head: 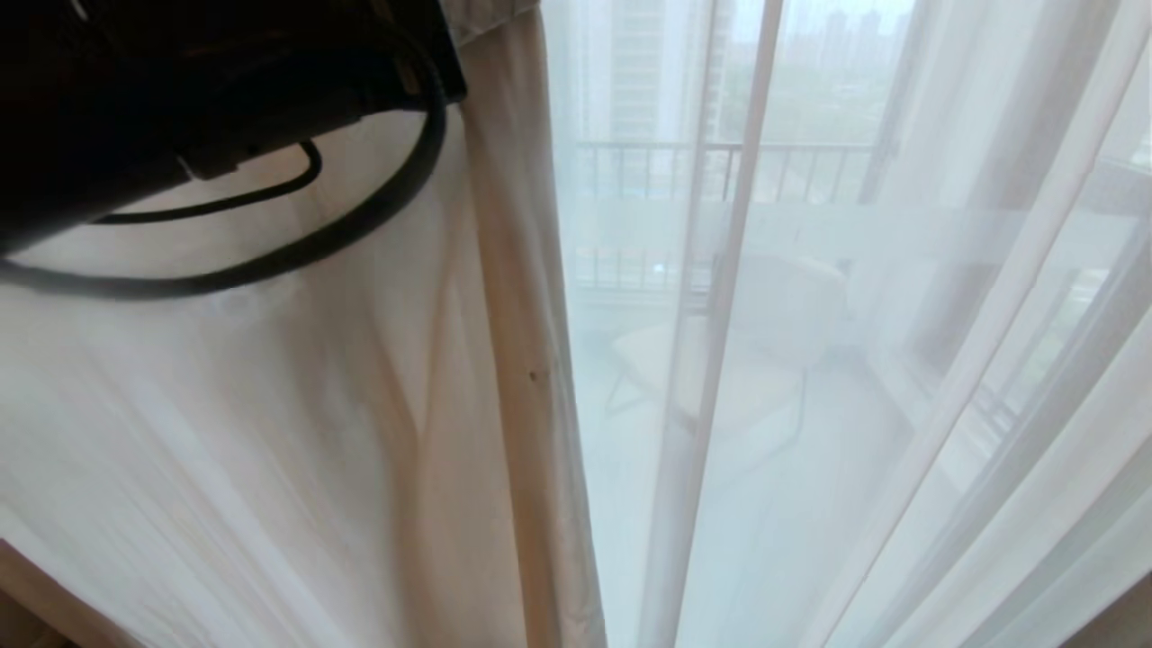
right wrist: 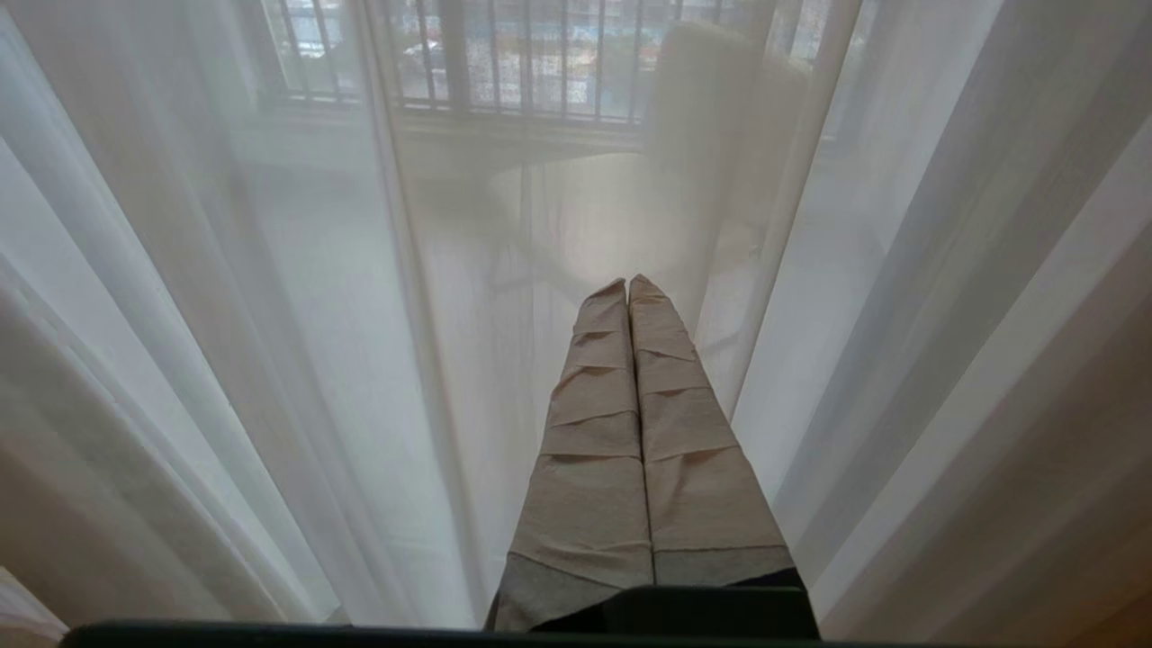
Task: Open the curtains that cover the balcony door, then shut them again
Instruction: Close the inner curtains on both sides
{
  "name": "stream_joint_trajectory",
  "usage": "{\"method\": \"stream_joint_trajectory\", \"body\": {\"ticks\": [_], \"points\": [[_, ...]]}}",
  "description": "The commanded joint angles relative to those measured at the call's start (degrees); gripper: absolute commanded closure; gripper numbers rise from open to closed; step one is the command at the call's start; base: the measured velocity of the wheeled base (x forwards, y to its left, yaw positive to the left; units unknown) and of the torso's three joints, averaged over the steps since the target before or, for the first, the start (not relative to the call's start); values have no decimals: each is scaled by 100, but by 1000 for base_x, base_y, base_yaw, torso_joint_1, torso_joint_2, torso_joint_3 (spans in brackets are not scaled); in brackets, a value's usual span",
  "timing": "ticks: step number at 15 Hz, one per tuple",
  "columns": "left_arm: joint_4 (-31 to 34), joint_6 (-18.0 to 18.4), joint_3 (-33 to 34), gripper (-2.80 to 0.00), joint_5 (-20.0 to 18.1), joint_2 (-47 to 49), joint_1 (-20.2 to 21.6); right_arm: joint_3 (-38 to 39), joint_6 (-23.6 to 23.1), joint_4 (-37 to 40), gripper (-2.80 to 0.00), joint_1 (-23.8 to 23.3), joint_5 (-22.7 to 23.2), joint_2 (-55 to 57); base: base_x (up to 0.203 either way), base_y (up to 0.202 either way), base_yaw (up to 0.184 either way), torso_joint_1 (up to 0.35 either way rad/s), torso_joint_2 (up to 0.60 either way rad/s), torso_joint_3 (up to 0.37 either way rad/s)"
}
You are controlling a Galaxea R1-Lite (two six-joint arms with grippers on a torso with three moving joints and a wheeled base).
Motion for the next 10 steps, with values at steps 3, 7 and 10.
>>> {"method": "stream_joint_trajectory", "body": {"ticks": [3,7,10], "points": [[-26,271,-472,0,2,820,-571,0,-2,0,0,4,-1,-1,0,0,0,0,0,0],[-40,345,-808,0,41,1340,-1046,0,-2,1,0,5,6,-1,0,0,0,0,0,0],[-82,347,-960,0,77,1592,-1217,0,-2,-5,0,5,4,-1,0,0,0,0,0,0]]}}
